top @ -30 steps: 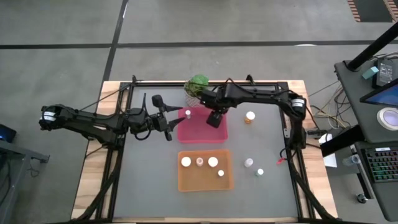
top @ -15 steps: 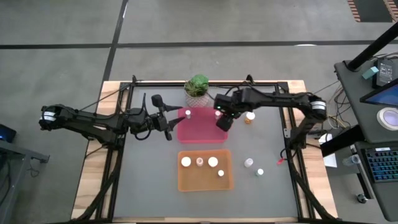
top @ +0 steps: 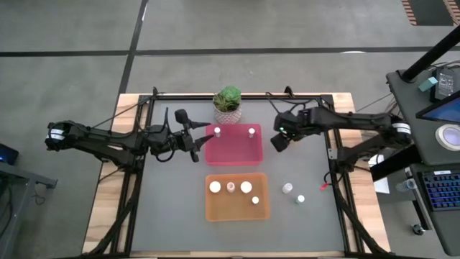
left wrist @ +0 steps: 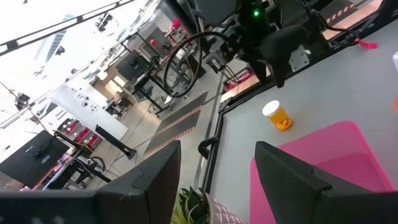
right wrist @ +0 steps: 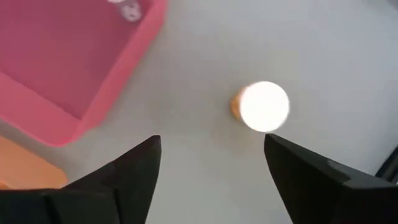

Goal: Pick and place medicine bottles into bin by pill shape (circle, oval)
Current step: Put the orange capsule bottle into the orange bin

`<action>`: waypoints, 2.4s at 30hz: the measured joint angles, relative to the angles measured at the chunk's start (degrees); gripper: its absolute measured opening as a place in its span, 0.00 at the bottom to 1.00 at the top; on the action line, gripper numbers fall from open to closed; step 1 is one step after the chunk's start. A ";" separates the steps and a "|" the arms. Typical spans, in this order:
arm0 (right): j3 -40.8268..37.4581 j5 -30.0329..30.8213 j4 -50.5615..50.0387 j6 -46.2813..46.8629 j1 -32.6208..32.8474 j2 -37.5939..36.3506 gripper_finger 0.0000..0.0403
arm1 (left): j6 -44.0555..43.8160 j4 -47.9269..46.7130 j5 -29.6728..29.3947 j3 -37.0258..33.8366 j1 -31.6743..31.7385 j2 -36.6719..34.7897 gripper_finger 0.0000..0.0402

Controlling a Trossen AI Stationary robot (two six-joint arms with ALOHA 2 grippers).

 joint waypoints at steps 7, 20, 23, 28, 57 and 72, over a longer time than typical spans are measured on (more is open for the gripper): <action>-8.11 3.96 3.57 4.04 -0.13 -5.80 0.77 | -0.04 0.00 -0.03 0.00 0.01 -0.01 0.48; -18.91 11.11 15.72 3.01 -0.84 -6.00 0.79 | -0.04 0.07 -0.01 0.00 0.00 -0.01 0.48; -20.79 14.19 17.40 2.63 -0.92 -6.00 0.78 | -0.02 0.07 -0.01 0.02 0.00 -0.01 0.48; -22.35 16.30 18.80 2.44 -0.92 -6.00 0.77 | -0.02 0.04 -0.01 0.01 0.00 -0.01 0.48; -32.69 16.28 35.39 2.17 -0.90 -6.00 0.60 | 0.00 0.06 -0.01 0.00 0.01 -0.01 0.48; -32.69 16.19 35.39 2.09 -0.90 -6.00 0.49 | 0.00 0.04 -0.01 0.00 0.00 -0.01 0.48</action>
